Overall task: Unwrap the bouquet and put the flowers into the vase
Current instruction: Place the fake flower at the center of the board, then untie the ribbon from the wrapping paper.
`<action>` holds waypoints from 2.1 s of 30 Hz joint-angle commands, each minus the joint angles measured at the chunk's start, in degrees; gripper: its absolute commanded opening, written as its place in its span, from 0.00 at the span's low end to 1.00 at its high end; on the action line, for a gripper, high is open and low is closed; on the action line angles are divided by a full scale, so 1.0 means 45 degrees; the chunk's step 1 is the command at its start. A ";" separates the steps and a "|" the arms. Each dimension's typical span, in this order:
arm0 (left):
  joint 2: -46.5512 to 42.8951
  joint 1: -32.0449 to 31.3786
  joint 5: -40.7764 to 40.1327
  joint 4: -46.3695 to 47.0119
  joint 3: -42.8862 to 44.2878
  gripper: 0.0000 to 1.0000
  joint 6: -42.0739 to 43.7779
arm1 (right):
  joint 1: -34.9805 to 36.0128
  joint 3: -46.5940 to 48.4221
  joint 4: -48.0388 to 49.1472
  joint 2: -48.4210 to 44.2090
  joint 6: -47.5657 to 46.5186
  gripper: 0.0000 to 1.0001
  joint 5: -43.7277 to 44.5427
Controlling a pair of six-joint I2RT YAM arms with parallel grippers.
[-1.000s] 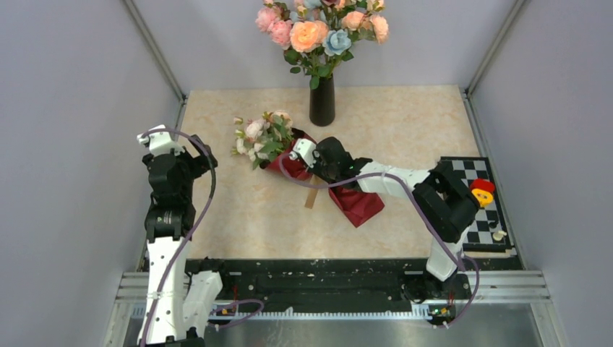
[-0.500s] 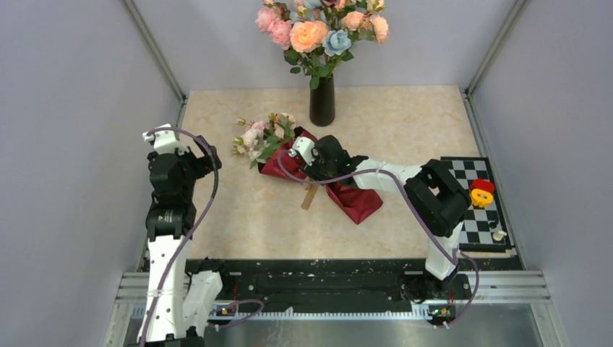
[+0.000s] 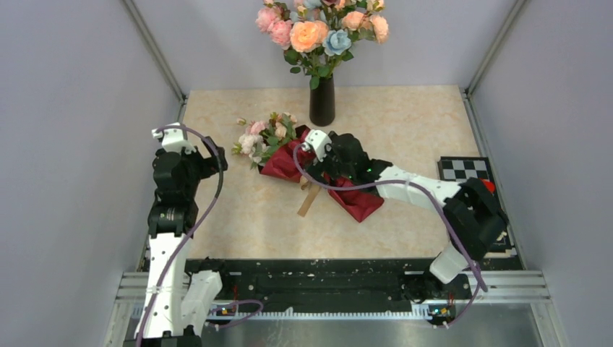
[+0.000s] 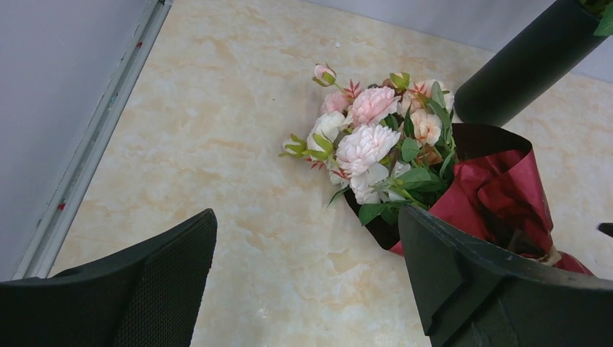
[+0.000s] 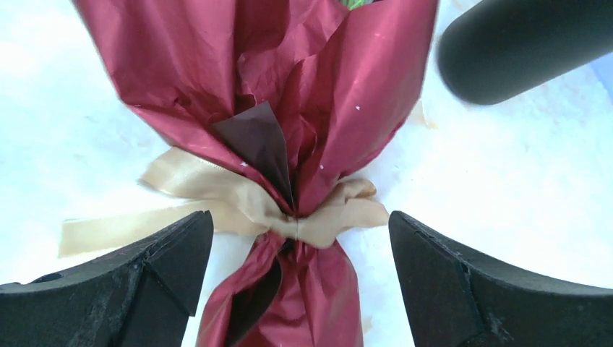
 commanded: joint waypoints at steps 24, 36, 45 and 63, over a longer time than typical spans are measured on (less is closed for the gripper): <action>-0.0123 -0.6127 0.0121 0.2145 -0.3379 0.99 -0.3880 | -0.5543 -0.3052 -0.3507 -0.5662 0.8443 0.84 -0.2753; 0.0921 -0.9466 -0.1311 0.5297 -0.5505 0.99 -0.5429 | -0.5550 -0.6331 -0.1967 -0.6284 0.9956 0.70 -0.3570; 0.3640 -1.0616 -0.1880 0.7314 -0.5664 0.98 -0.5325 | -0.5523 -0.7491 -0.1238 -0.7178 1.0593 0.66 -0.3775; 0.8828 -1.3257 -0.6039 0.4273 -0.2113 0.74 -0.4943 | -0.5526 -0.7803 -0.0783 -0.7140 1.0728 0.62 -0.3595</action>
